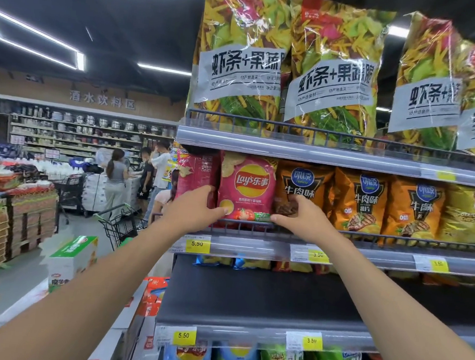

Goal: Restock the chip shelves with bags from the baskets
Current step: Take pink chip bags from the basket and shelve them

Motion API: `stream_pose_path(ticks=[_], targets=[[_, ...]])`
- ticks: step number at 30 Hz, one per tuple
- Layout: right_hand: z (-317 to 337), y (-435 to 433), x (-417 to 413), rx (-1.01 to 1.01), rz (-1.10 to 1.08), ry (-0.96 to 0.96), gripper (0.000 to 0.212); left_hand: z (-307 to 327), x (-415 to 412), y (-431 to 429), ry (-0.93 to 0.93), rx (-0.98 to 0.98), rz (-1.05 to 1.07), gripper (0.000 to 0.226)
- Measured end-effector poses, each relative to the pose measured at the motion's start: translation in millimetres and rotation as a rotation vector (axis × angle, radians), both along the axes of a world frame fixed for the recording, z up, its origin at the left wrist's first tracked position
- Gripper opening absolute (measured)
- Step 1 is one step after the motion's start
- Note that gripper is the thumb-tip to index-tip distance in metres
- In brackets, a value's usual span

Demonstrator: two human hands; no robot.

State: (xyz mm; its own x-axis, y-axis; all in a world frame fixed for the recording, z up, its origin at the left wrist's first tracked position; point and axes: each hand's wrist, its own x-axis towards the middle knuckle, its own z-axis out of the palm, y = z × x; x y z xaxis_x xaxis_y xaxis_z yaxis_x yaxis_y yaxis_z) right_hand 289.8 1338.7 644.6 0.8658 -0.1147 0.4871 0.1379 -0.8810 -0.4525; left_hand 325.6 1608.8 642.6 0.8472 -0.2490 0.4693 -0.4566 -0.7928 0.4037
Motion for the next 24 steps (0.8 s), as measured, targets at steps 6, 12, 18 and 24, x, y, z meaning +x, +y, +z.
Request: stream_pose_path(ticks=[6,12,18,24], targets=[[-27.0,-41.0,-59.1,-0.064,-0.061,-0.133,0.073,-32.9,-33.4,-20.6,-0.348,0.109,0.131,0.081],[-82.5,-104.7,-145.1,-0.212,-0.172,-0.150,0.074,-85.0,-91.8,-86.7,-0.518,0.243,0.053,0.080],[-152.8,-192.0,-251.1,-0.324,-0.347,-0.024,0.081,-155.5,-167.3,-194.9,-0.509,0.301,-0.143,0.082],[-217.2,-280.3,-382.7,-0.274,-0.499,0.107,0.078,-228.2,-251.0,-316.9,-0.421,0.319,-0.377,0.082]])
